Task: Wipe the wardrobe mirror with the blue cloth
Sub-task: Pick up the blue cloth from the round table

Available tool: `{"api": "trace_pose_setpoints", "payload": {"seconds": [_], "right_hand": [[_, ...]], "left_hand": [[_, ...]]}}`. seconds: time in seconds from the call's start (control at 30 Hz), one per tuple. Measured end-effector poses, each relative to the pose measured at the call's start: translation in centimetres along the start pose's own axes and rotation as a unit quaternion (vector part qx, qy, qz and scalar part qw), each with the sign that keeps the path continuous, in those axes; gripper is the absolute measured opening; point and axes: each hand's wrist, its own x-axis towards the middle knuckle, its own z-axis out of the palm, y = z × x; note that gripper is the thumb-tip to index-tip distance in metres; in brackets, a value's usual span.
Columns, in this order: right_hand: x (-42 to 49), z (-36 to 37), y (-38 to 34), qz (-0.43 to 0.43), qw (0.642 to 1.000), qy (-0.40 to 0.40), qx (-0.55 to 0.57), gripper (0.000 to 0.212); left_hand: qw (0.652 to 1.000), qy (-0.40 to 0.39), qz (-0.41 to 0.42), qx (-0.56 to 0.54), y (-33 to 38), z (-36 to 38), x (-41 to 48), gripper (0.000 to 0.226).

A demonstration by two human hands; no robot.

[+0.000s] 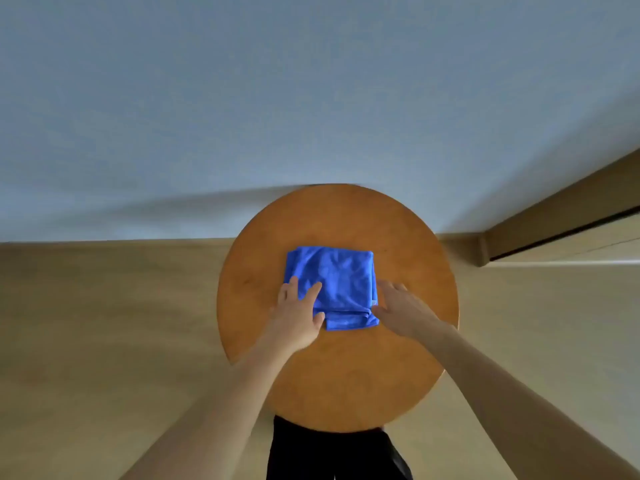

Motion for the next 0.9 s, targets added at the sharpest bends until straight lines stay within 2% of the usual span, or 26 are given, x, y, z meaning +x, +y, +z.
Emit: {"api": "trace_pose_setpoints", "payload": {"seconds": [0.23,0.4,0.53,0.63,0.73,0.83,0.9], "right_hand": [[5.1,3.6,-0.3,0.070,0.996,0.010,0.059,0.069],[7.8,6.0,-0.6,0.139,0.979,0.039,0.146,0.080],[8.8,7.0,-1.1,0.162,0.968,0.069,0.180,0.085],[9.2,7.4,-1.3,0.174,0.964,0.071,0.186,0.080],[9.4,7.4,-1.2,0.187,0.957,0.068,0.211,0.065],[9.4,7.3,-0.9,0.191,0.947,0.069,0.247,0.051],[9.5,7.3,-0.6,0.188,0.941,0.067,0.272,0.047]], "left_hand": [[0.998,-0.004,-0.055,-0.041,-4.0,3.4,6.3,0.065],[0.999,0.016,-0.028,-0.032,-4.6,5.5,8.7,0.081],[0.996,0.041,-0.046,-0.063,-4.5,5.8,9.8,0.083],[0.995,0.037,-0.050,-0.074,-4.0,5.7,10.3,0.082],[0.990,0.065,-0.052,-0.115,-3.4,5.6,10.5,0.076],[0.974,0.106,-0.065,-0.192,-3.0,5.4,10.5,0.070],[0.952,0.113,-0.081,-0.271,-2.5,5.5,10.4,0.074]]}}
